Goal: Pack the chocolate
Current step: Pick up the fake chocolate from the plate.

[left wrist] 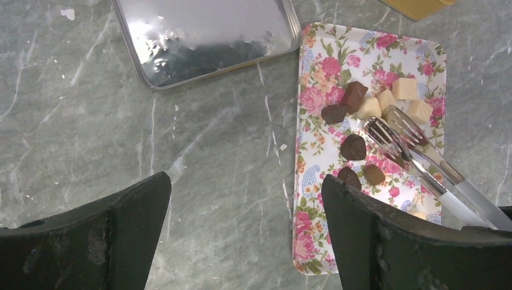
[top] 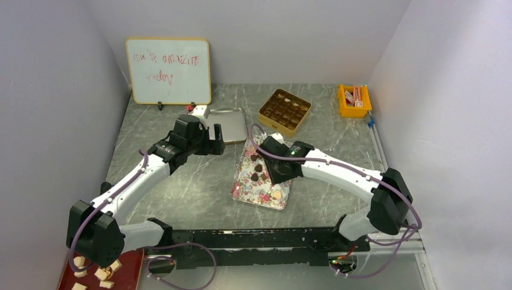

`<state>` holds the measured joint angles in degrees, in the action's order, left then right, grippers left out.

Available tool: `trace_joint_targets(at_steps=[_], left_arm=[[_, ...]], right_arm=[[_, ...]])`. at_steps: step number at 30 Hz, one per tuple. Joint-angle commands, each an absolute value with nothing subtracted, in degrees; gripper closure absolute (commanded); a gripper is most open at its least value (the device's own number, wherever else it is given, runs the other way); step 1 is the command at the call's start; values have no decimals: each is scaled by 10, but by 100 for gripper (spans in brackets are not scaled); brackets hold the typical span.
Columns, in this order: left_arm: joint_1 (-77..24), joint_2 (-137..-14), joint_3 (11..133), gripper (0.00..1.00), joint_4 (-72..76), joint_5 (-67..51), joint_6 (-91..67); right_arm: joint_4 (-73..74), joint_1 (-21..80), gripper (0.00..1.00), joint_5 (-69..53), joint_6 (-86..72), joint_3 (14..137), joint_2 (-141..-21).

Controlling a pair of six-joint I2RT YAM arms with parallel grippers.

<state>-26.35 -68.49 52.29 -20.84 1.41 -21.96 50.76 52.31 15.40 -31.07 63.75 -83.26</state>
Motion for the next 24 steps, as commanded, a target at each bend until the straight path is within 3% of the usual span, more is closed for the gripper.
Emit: trace_joint_targets(at_steps=[1, 6, 18, 24], left_arm=[[-266, -691, 536, 0, -193, 23, -207], [-266, -695, 538, 0, -188, 21, -207], [-266, -695, 536, 0, -183, 16, -211], [-266, -695, 540, 0, -185, 14, -208]], right_arm=[[531, 520, 79, 188, -310, 685, -824], [557, 521, 86, 199, -309, 733, -818], [592, 518, 91, 248, -293, 865, -845], [543, 451, 96, 250, -240, 925, -891]])
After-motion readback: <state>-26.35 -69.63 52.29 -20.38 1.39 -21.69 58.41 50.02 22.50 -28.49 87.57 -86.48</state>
